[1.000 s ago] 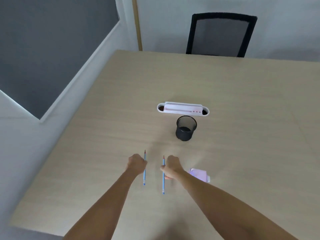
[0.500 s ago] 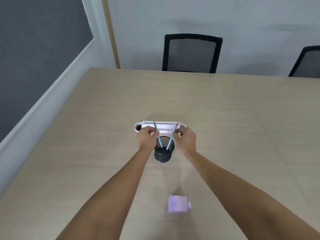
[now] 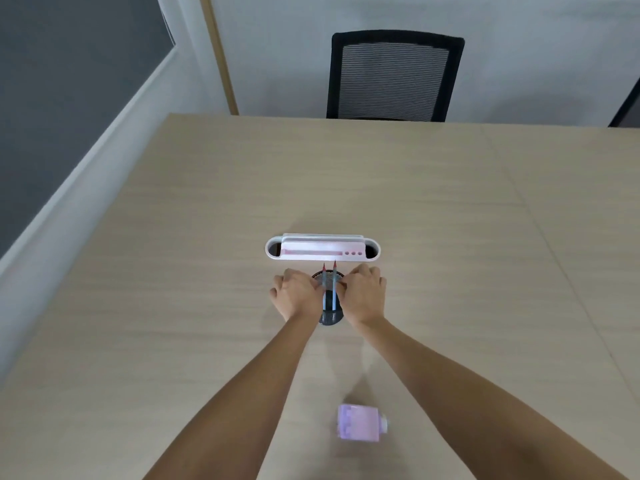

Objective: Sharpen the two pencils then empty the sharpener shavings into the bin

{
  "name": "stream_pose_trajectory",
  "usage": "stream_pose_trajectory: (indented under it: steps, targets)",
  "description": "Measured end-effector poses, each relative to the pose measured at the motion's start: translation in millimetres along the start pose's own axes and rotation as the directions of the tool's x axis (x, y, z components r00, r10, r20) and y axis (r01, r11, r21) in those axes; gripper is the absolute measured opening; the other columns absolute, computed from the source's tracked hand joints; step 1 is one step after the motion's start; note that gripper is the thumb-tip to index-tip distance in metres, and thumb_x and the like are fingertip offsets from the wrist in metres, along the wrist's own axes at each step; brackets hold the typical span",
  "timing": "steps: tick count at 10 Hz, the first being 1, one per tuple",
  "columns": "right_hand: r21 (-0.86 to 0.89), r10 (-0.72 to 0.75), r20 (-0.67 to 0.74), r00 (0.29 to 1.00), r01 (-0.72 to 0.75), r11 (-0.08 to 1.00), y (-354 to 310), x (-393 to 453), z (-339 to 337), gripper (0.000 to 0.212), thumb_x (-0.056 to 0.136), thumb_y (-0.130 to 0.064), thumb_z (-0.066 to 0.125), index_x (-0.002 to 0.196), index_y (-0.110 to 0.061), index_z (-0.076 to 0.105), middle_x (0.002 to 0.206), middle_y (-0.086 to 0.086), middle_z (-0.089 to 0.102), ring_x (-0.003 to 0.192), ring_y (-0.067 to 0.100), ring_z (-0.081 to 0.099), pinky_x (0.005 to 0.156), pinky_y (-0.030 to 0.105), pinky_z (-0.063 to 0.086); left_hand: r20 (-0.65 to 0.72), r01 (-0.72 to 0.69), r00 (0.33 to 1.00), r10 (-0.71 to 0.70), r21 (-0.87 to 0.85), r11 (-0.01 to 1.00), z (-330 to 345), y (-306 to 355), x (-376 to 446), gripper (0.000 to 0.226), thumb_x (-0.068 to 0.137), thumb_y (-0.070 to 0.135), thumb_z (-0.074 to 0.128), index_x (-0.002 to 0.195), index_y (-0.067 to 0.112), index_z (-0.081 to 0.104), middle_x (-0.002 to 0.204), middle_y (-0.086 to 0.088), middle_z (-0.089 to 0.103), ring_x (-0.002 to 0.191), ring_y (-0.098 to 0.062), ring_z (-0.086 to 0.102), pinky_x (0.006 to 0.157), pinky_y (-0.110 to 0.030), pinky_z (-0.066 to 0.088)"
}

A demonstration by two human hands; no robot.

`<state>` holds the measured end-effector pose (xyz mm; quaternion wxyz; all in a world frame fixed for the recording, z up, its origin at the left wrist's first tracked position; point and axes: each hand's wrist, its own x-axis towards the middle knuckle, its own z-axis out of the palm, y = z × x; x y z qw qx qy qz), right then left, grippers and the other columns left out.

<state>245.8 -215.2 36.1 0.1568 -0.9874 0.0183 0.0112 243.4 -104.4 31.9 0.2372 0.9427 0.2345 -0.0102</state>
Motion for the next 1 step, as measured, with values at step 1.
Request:
stream_pose_trajectory:
  steps: [1]
  targets:
    - [0.139,0.032,-0.087,0.996,-0.020,0.990,3.7,-9.9,-11.9,0.021,0.087,-0.024,0.053,0.082,-0.015,0.071,0.098,0.004,0.062,0.095,0.028,0.047,0.081,0.038,0.037,-0.085,-0.061,0.995,0.050,-0.126,0.990,-14.3,-13.2,-14.4,0.007,0.075,0.032,0.072,0.079,0.027,0.073,0.105,0.010,0.060,0.103,-0.019,0.048,0.085,-0.033,0.038]
